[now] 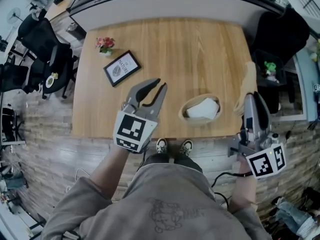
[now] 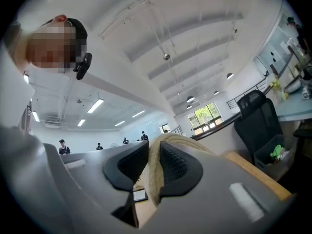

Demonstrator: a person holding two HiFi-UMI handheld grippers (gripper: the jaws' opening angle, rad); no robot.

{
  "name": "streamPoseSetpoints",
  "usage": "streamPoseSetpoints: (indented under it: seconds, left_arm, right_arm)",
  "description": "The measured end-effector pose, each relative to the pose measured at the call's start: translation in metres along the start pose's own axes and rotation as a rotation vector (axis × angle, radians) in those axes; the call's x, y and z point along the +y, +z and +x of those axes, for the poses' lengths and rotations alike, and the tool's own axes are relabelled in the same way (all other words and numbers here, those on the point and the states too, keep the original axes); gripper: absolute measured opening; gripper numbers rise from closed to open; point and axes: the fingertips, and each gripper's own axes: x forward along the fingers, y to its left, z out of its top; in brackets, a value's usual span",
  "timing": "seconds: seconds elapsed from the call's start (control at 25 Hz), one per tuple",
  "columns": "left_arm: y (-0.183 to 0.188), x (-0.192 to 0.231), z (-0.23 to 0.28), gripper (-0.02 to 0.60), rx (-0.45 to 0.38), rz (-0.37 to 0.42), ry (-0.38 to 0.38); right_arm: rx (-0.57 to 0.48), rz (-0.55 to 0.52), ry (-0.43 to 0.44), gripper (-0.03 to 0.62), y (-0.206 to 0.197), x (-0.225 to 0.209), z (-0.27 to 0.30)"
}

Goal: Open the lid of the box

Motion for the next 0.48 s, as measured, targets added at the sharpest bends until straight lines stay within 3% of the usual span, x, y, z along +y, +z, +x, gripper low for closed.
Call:
streamPoseSetpoints:
  seconds: [0.24, 0.48]
  left_arm:
    - [0.071, 0.006, -0.029, 0.061, -0.111, 0.02, 0.035]
    - [0.103, 0.007, -0.054, 0.061, -0.167, 0.072, 0.062]
  right_arm:
    - [-0.06, -0.043, 0.068, 0.081, 0.041, 0.041, -0.002]
    - [-0.1, -0.072, 0.079, 0.081, 0.063, 0.063, -0.013]
